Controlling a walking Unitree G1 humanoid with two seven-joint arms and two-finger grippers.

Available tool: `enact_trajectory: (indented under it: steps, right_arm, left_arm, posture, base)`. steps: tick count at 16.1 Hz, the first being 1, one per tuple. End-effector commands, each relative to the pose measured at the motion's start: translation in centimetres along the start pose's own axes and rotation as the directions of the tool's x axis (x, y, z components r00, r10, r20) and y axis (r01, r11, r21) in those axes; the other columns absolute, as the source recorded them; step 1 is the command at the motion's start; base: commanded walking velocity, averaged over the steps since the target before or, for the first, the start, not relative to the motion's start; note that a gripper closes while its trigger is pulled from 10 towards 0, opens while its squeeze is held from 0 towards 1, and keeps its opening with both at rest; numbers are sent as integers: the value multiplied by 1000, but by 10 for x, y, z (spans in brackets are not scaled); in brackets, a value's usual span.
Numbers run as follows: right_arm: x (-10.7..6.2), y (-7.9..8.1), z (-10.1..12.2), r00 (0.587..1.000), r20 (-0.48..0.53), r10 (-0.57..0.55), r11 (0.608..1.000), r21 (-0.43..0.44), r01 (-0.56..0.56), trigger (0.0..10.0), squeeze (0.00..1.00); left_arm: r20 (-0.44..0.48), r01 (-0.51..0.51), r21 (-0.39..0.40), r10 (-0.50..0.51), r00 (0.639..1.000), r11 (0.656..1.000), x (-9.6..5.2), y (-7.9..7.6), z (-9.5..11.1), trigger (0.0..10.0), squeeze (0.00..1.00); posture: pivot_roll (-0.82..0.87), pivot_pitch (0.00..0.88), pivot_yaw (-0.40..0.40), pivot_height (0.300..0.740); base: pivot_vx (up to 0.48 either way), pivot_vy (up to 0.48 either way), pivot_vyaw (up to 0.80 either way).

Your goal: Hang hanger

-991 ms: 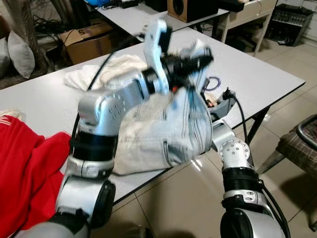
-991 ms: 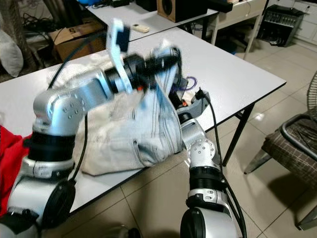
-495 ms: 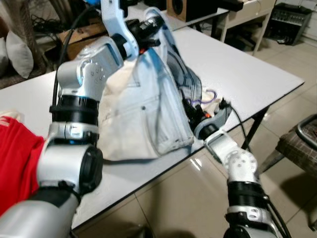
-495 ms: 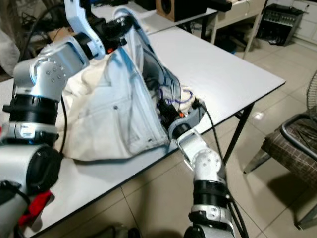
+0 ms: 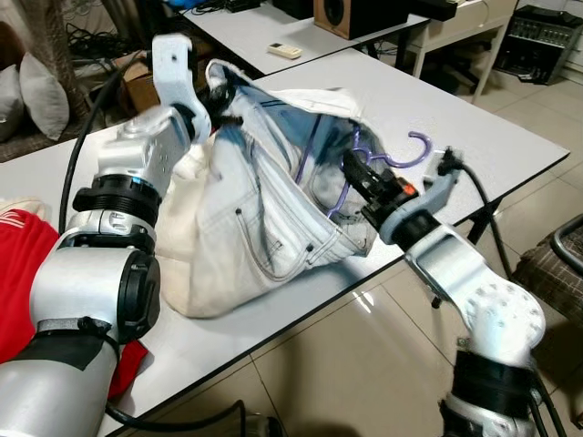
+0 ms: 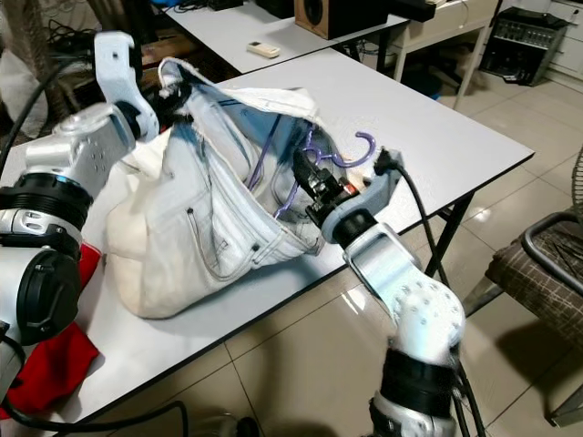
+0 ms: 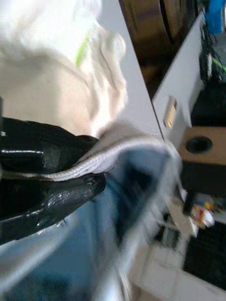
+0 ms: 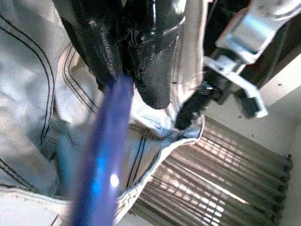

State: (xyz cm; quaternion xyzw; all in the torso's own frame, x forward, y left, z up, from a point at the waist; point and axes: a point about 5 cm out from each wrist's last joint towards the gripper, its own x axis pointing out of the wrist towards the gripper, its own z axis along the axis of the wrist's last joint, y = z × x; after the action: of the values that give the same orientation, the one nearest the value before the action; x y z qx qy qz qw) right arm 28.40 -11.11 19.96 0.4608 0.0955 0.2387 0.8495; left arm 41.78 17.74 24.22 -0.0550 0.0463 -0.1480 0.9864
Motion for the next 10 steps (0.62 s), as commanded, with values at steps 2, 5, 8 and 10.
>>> enact_trajectory:
  steps: [2, 5, 8, 10]
  right_arm:
    - [-6, 28, 10, 996, 11, 85, 996, -24, -85, 10000, 0]
    - [-2, 50, 19, 991, 32, 134, 987, -96, -130, 10000, 0]
    - [3, 68, 26, 985, 38, 171, 970, -183, -161, 10000, 0]
    - [4, 74, 30, 983, 42, 178, 968, -185, -167, 10000, 0]
  left_arm:
    - [-114, -66, 75, 75, 991, 995, -9, 20, -41, 0, 0]
    - [-209, -28, 55, 39, 977, 998, -20, 21, -86, 0, 0]
    - [-269, -5, -4, 4, 963, 1000, -34, 24, -120, 4235, 0]
    - [-269, 33, -21, -37, 962, 999, -41, 24, -131, 10000, 0]
  posture:
    - [-26, 0, 128, 740]
    - [-34, 0, 130, 740]
    - [-16, 1, 95, 740]
    - [-12, 9, 81, 740]
  base:
    - [0, 0, 0]
    - [0, 0, 0]
    - [0, 0, 0]
    - [0, 0, 0]
